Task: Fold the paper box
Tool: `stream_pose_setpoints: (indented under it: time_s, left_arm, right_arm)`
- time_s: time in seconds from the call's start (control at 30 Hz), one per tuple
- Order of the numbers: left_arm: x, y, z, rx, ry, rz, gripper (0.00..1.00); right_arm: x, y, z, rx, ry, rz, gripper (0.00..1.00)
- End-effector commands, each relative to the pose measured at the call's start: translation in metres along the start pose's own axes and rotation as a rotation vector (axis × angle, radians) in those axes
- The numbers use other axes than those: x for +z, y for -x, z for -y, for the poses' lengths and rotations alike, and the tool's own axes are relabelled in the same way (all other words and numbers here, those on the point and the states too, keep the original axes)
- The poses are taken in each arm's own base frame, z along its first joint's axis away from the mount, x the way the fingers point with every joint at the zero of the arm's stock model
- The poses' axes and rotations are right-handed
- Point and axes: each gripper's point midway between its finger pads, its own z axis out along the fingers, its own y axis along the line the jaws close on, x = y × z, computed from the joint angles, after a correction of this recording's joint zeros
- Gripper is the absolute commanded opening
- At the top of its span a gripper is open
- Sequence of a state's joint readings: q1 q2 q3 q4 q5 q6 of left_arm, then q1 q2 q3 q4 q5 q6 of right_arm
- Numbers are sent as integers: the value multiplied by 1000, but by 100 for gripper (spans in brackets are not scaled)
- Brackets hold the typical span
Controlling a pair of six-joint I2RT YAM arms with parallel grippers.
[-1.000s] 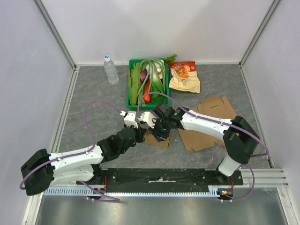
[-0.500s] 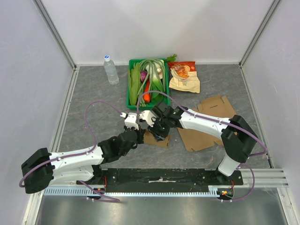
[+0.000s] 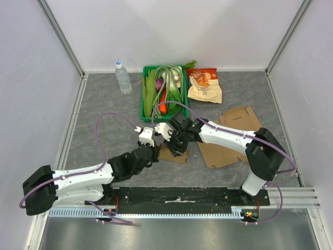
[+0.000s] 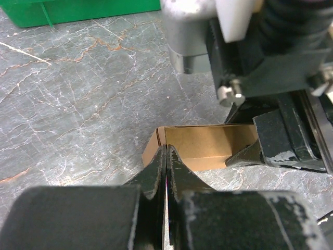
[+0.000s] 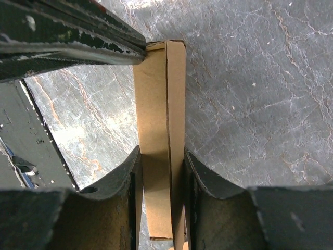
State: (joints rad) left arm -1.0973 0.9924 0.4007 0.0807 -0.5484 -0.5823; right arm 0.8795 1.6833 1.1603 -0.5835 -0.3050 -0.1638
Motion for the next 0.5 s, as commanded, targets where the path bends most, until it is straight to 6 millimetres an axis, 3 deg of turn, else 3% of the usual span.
stream_pose_setpoints:
  time_s: [0.0,0.1,0.13,0.23,0.3,0.47]
  left_arm:
    - [-3,-12,4,21,-24,-47,2]
    - [-5,-11,2,15,-26,-32,2]
    - [-5,-9,4,15,-31,-30,2]
    - [-4,-10,4,23,-30,-32,2]
    - [-4,-9,4,19,-31,-31,2]
    - [-10,-4,5,8,-53,-11,2]
  right_arm:
    - [-14,36,19,14,-93,132,32]
    - [-23,40,20,23,-114,157,43]
    - [-27,41,20,31,-124,159,53]
    - [-44,46,19,90,-154,193,67]
    - [-56,47,16,169,-174,214,72]
    - [-81,45,12,138,-206,254,79]
